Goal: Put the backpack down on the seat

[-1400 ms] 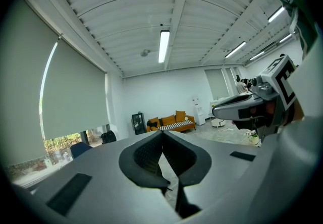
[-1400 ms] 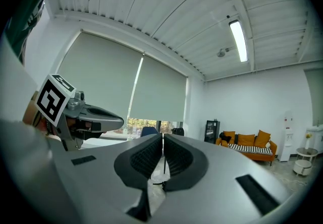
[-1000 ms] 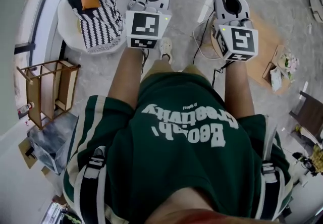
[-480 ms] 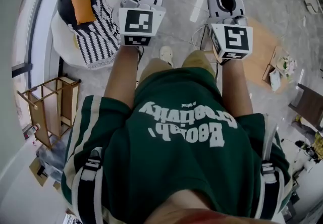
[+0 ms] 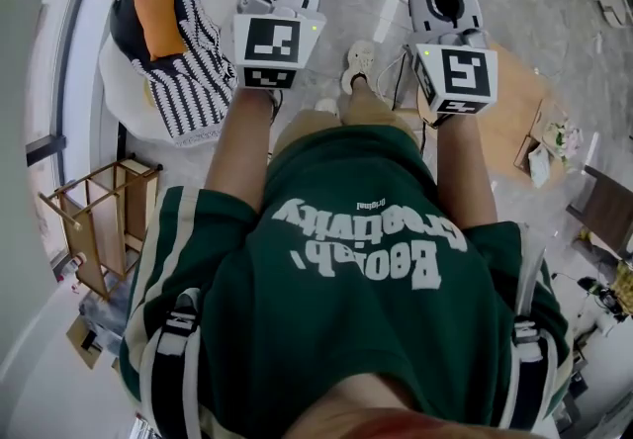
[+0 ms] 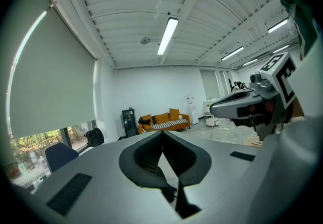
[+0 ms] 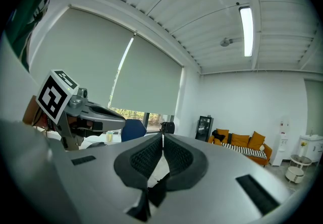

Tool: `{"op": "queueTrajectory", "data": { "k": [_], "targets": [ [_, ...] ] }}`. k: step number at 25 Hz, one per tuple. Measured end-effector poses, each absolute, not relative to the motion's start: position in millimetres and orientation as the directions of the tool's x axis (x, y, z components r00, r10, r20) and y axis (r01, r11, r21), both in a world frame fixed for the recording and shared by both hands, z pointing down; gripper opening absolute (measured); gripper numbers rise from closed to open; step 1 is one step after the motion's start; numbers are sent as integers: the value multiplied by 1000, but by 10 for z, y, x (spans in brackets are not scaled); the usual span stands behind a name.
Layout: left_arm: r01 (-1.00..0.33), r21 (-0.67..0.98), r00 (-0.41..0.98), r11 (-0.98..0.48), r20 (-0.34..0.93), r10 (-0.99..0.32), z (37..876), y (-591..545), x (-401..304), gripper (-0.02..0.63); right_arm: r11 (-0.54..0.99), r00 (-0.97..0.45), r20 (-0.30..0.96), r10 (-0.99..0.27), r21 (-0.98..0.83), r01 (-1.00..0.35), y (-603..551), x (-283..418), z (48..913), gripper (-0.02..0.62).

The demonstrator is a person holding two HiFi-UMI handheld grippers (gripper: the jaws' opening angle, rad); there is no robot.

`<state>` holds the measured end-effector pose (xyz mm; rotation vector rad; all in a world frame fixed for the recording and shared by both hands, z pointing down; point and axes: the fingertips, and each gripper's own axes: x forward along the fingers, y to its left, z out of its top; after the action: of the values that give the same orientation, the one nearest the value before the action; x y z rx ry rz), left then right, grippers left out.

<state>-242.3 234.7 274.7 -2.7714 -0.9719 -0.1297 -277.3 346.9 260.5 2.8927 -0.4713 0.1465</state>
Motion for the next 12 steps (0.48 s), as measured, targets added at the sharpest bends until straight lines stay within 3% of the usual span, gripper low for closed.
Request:
{"op": "queueTrajectory", "data": {
  "k": [12],
  "targets": [
    [598,-189,800,-779,202,565,2927,3047,-821,18,-926,935,110,-337,140,-351,4213,-1105,2722,35]
  ]
}}
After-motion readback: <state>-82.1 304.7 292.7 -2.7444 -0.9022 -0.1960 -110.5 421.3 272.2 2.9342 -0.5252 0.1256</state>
